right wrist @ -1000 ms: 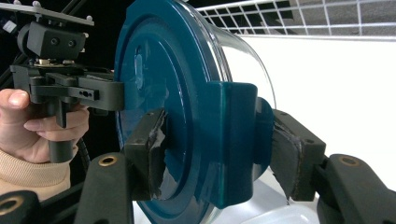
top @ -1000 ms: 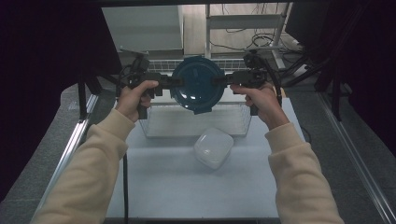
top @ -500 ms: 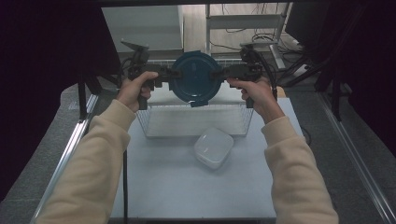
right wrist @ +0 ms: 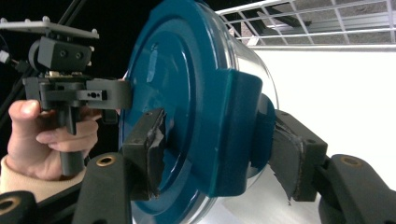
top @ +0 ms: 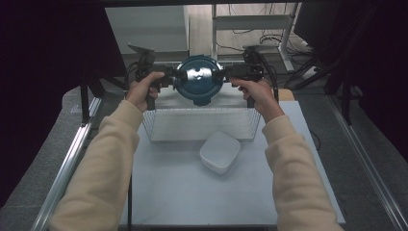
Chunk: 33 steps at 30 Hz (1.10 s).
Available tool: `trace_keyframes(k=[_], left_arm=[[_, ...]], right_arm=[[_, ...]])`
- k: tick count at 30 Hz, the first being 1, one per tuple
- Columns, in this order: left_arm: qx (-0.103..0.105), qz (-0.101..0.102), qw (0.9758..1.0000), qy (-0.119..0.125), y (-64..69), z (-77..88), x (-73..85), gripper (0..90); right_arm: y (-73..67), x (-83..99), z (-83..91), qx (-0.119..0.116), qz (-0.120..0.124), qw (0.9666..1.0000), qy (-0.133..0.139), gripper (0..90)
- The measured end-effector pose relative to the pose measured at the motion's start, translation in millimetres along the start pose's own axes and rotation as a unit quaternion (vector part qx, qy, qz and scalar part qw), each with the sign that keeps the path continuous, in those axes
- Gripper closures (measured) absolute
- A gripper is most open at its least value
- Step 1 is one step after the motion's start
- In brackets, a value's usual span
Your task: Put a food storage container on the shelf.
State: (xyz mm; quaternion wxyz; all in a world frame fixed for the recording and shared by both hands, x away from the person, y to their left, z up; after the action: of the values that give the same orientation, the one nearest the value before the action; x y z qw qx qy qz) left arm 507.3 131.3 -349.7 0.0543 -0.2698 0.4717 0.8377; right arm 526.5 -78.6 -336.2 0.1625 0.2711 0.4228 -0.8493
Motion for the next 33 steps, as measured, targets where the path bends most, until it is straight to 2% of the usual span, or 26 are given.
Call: trace_keyframes(k=[7, 10, 13, 17, 20, 23, 24, 28, 29, 31, 33], left_arm=[[-0.001, 0.017, 0.9998, 0.009, -7.7, -11.5, -4.5, 34.3], [-0.009, 0.012, 0.9998, 0.015, -6.9, -14.1, -5.6, 34.2], [-0.012, 0.006, 0.9997, 0.022, -6.7, -16.2, -6.0, 33.6], [-0.001, 0.011, 0.9998, 0.019, -9.0, -19.0, -4.4, 29.0], [-0.007, 0.003, 0.9997, 0.023, -7.4, -21.6, -2.9, 23.9], [-0.025, -0.014, 0.9989, 0.037, -4.6, -18.5, -3.0, 19.3], [-0.028, -0.017, 0.9986, 0.041, -4.0, -16.8, -3.1, 18.3], [-0.061, -0.045, 0.9955, 0.057, -0.8, -0.9, 0.0, 16.8], [-0.076, -0.057, 0.9937, 0.059, 0.1, 3.9, 2.4, 16.4], [-0.090, -0.082, 0.9905, 0.064, 4.4, 12.9, 9.0, 17.2], [-0.088, -0.097, 0.9893, 0.064, 7.6, 22.5, 17.3, 17.9]], right_arm=[[13.5, -2.1, -6.7, -0.011, -0.057, 0.9983, -0.001, 36.0], [18.6, -1.6, -8.2, -0.017, -0.079, 0.9967, -0.003, 35.6], [21.1, -0.5, -8.6, -0.018, -0.089, 0.9959, -0.004, 35.3], [20.8, -0.1, -8.9, -0.019, -0.090, 0.9957, 0.002, 35.1], [20.6, 1.0, -9.6, -0.017, -0.085, 0.9962, 0.011, 33.3], [16.1, 0.8, -11.1, 0.001, -0.072, 0.9970, 0.026, 20.5], [12.8, 0.4, -11.0, 0.008, -0.061, 0.9976, 0.034, 17.5], [4.3, -2.3, -4.4, 0.040, -0.034, 0.9969, 0.058, 11.6], [2.0, -2.0, -0.7, 0.046, -0.022, 0.9968, 0.061, 11.6], [-0.6, -0.5, 5.6, 0.061, 0.003, 0.9961, 0.064, 11.6], [-2.7, 4.3, 15.6, 0.092, 0.047, 0.9922, 0.068, 11.7]])
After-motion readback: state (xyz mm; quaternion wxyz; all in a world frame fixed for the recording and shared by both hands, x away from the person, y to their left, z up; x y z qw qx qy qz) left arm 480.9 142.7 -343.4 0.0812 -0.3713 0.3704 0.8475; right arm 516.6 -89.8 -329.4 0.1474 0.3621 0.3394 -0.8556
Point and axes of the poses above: each handheld gripper's, and its own axes: z roughly backward along the jaws, x roughly out of its underside, y roughly to its right, the point moved 7 cm from there along -z, roughly forward along the jaws, and after that the axes turned 2 degrees about x, right-handed, at the moved point
